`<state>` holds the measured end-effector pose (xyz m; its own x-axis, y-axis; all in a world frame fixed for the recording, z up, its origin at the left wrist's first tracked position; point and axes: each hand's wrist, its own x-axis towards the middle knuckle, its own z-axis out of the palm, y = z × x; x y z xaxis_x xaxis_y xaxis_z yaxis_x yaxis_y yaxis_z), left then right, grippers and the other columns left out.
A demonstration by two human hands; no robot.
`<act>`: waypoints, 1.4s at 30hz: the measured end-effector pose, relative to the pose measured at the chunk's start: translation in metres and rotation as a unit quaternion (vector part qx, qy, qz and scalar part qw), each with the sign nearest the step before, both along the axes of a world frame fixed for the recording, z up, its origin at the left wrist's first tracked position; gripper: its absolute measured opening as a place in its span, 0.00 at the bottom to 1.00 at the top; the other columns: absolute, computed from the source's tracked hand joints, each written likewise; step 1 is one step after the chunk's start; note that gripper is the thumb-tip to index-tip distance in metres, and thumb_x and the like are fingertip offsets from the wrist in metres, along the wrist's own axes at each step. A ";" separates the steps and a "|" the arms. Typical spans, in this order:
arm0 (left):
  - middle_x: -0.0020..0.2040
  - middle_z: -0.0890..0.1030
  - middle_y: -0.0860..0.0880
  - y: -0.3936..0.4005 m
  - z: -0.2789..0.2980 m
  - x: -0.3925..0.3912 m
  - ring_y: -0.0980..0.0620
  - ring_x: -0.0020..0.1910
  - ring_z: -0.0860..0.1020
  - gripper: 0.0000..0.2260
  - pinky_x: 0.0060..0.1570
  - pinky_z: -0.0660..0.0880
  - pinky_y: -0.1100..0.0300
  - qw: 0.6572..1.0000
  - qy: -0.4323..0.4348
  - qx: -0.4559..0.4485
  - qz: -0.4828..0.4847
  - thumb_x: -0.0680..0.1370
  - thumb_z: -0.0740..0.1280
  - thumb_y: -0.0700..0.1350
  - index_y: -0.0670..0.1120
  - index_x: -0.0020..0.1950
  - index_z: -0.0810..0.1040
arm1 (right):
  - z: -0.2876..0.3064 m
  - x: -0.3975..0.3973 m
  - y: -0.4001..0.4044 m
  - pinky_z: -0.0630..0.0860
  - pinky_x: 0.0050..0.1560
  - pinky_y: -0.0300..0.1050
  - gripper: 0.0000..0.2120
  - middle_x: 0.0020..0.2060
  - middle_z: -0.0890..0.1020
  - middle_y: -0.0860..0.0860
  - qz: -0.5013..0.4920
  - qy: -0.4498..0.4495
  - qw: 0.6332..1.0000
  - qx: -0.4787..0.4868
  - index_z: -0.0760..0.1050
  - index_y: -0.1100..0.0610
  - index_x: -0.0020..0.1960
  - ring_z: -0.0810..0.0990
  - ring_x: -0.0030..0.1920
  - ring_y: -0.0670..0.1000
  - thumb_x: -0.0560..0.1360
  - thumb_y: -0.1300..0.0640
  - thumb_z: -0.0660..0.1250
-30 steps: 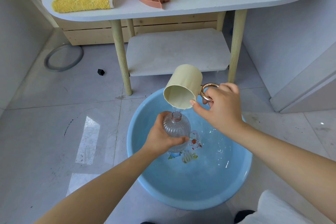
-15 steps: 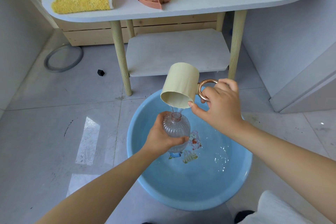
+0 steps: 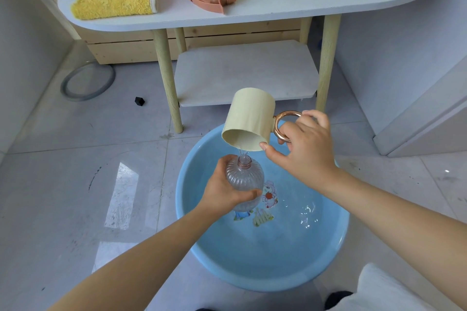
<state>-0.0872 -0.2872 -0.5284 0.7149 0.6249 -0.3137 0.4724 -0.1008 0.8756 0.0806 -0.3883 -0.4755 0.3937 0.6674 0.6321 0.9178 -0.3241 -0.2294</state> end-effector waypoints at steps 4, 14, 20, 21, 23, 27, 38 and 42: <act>0.57 0.75 0.60 0.001 -0.003 -0.001 0.59 0.57 0.74 0.38 0.55 0.71 0.64 1.000 -0.003 0.002 0.003 0.58 0.81 0.51 0.57 0.63 0.66 | -0.003 0.001 0.000 0.59 0.47 0.43 0.21 0.22 0.59 0.39 -0.070 0.126 0.989 -0.033 0.66 0.53 0.29 0.65 0.29 0.49 0.69 0.37 0.61; 0.56 0.74 0.61 0.003 -0.001 -0.008 0.60 0.55 0.74 0.36 0.50 0.70 0.71 1.000 0.000 -0.008 0.013 0.62 0.81 0.46 0.56 0.63 0.66 | -0.051 0.024 -0.020 0.57 0.56 0.45 0.20 0.38 0.81 0.50 -0.126 0.025 0.904 -0.407 0.77 0.55 0.43 0.76 0.45 0.51 0.76 0.39 0.57; 0.56 0.74 0.62 0.005 -0.001 -0.011 0.60 0.56 0.74 0.36 0.50 0.69 0.72 1.000 0.005 -0.006 0.014 0.62 0.81 0.46 0.57 0.63 0.65 | -0.064 0.017 -0.021 0.50 0.55 0.47 0.14 0.42 0.81 0.50 -0.058 -0.067 0.851 -0.518 0.76 0.57 0.48 0.74 0.49 0.52 0.78 0.49 0.56; 0.56 0.74 0.62 0.005 -0.001 -0.012 0.59 0.56 0.74 0.36 0.52 0.70 0.70 1.000 0.006 -0.007 0.015 0.62 0.81 0.46 0.57 0.63 0.65 | -0.067 0.015 -0.021 0.50 0.54 0.47 0.12 0.42 0.81 0.50 -0.049 -0.071 0.843 -0.531 0.76 0.56 0.48 0.74 0.48 0.52 0.77 0.51 0.57; 0.56 0.74 0.61 0.005 -0.002 -0.012 0.58 0.57 0.74 0.36 0.54 0.70 0.67 1.000 0.007 -0.008 0.015 0.62 0.81 0.47 0.57 0.63 0.65 | -0.073 0.011 -0.021 0.50 0.55 0.47 0.10 0.40 0.81 0.50 -0.035 -0.079 0.829 -0.552 0.76 0.56 0.46 0.74 0.47 0.52 0.76 0.53 0.59; 0.56 0.74 0.61 0.006 -0.002 -0.012 0.58 0.57 0.74 0.36 0.54 0.69 0.66 1.000 0.010 -0.002 0.017 0.62 0.81 0.47 0.57 0.64 0.65 | -0.077 0.008 -0.022 0.56 0.57 0.44 0.13 0.37 0.79 0.50 -0.027 -0.008 0.833 -0.552 0.76 0.53 0.42 0.67 0.44 0.52 0.76 0.46 0.59; 0.54 0.73 0.63 0.008 -0.001 -0.009 0.59 0.55 0.73 0.35 0.46 0.68 0.74 0.999 0.007 0.010 0.035 0.63 0.81 0.46 0.59 0.61 0.64 | -0.048 0.028 -0.020 0.61 0.35 0.43 0.22 0.31 0.71 0.51 -0.187 0.518 0.772 -0.318 0.69 0.57 0.32 0.70 0.33 0.52 0.68 0.38 0.68; 0.54 0.73 0.62 0.008 -0.001 -0.007 0.58 0.55 0.74 0.35 0.47 0.69 0.73 0.999 0.005 0.010 0.035 0.62 0.81 0.47 0.59 0.61 0.64 | -0.031 0.030 -0.019 0.64 0.41 0.46 0.21 0.38 0.74 0.54 -0.156 0.590 0.763 -0.211 0.73 0.59 0.36 0.72 0.39 0.53 0.68 0.41 0.71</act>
